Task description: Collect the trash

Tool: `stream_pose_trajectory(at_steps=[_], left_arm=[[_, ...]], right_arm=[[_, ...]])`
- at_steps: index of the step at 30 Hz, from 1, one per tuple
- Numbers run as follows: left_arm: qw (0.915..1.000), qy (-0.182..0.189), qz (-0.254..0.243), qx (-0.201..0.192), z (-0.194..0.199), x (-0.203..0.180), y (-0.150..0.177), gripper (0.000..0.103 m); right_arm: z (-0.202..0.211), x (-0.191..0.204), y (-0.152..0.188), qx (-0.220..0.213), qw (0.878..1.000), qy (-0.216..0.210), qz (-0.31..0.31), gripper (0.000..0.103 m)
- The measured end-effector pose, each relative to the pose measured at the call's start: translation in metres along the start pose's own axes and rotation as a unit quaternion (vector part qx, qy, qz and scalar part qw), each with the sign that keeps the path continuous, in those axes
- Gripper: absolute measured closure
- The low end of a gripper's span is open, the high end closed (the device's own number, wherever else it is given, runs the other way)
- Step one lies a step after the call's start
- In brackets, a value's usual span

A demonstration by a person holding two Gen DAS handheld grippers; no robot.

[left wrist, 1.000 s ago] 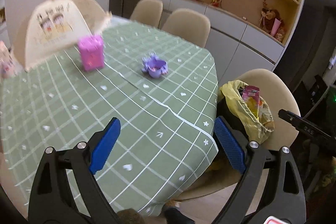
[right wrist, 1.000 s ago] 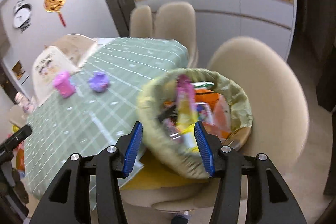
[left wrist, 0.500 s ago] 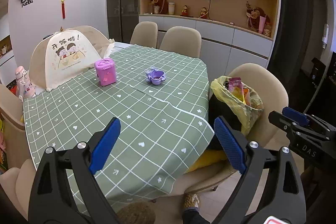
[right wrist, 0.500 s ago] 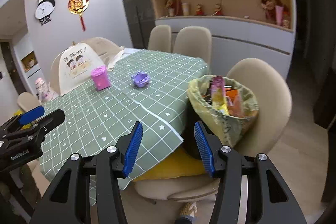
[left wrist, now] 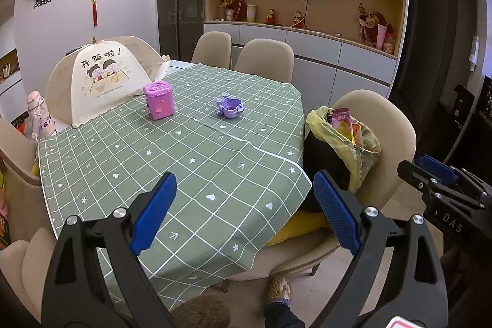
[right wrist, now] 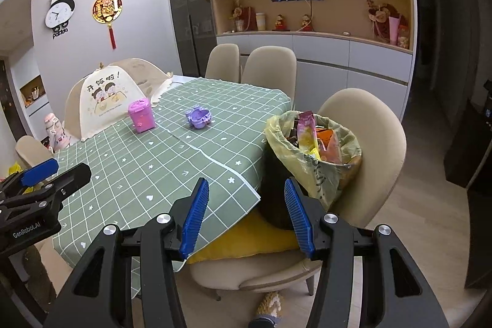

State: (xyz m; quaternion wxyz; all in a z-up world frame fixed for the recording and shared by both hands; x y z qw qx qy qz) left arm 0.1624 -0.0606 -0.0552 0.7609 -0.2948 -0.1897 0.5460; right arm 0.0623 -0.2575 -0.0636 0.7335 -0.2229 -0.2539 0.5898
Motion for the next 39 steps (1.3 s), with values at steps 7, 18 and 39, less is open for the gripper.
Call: stream_pose_trajectory(at_steps=[7,18,39], left_arm=[[1.0,0.004,0.007,-0.003,0.007,0.001,0.007,0.017],[0.9999,0.006,0.0,-0.009,0.01,-0.008,0.004,0.017],[0.9998,0.013,-0.013,-0.007,0.007,-0.02,0.004,0.017]], right_arm=[[0.002,-0.001,0.001,0.0,1.0,0.001,0.007,0.054],[0.004,-0.007,0.003,-0.007,1.0,0.003,0.006,0.054],[0.013,-0.015,0.002,-0.019,1.0,0.011,0.003,0.054]])
Point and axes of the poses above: each gripper's, at about its wrist camera, not at the fingertips, and z roughly against the way its jaws point, x to its left, y to its underside, the point moved 9 cm from there along -z, roughly the way its jaws point, and after that the axes turned 15 degrees about x, right-handed, at the moved point
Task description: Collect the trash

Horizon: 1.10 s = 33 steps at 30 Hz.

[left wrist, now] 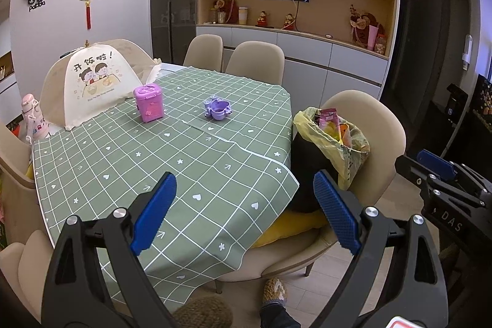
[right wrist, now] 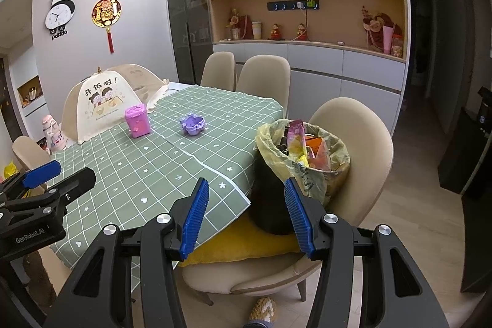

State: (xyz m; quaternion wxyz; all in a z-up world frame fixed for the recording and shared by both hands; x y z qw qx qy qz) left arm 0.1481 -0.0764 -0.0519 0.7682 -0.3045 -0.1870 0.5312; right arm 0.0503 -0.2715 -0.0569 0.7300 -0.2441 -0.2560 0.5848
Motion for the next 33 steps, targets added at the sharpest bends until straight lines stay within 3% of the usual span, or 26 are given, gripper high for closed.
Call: stream_pose_trajectory(at_steps=[33], left_arm=[[0.9999,-0.007,-0.008,0.009,-0.012,-0.005,-0.001,0.017]], right_arm=[[-0.007,-0.013,0.0,0.006,1.0,0.003,-0.003,0.054]])
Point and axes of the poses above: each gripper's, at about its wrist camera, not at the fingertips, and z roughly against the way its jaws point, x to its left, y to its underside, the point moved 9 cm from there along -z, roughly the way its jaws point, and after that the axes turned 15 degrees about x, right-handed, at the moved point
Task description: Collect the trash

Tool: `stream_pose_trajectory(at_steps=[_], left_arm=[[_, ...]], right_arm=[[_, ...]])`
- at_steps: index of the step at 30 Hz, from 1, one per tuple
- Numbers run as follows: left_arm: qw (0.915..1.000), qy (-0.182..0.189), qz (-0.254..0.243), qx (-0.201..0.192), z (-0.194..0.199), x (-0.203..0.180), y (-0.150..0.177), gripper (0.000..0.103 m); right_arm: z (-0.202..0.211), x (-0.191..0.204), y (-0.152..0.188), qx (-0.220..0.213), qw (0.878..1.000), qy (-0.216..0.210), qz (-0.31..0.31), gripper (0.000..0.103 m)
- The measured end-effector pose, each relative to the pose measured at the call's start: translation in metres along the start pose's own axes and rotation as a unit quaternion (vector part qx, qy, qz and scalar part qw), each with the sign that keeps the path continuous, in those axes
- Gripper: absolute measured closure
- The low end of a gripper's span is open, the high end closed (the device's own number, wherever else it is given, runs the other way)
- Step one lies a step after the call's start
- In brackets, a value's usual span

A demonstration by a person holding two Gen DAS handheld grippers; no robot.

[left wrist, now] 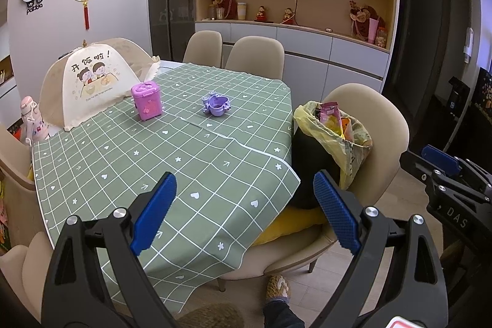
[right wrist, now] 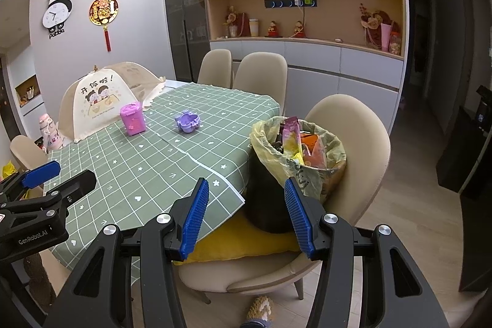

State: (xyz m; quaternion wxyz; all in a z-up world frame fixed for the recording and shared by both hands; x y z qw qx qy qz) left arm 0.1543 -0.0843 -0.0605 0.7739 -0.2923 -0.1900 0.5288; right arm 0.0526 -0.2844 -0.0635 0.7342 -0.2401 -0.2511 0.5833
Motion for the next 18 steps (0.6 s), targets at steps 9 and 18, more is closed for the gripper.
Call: stream_pose_trajectory(at_steps=[9,18], left_arm=[[0.9999,-0.006,-0.001,0.016,-0.02,0.004,-0.007,0.017],[0.9893,-0.069,0.106,0.072,-0.099,0.079,-0.032,0.017]], right_arm=[[-0.018,-0.006,-0.011,0.019,1.0,0.003,-0.004,0.054],[-0.099,0.022,-0.055,0.073,0.995,-0.03,0.054,0.054]])
Point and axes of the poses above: each gripper's, at about its wrist camera, not at the fingertips, and z roughly against the way its jaws point, x to its left, y to its underside, the point moved 9 cm from there along -z, roughly the way its jaws point, and after that the axes turned 15 degrees about x, right-handed, at the moved point
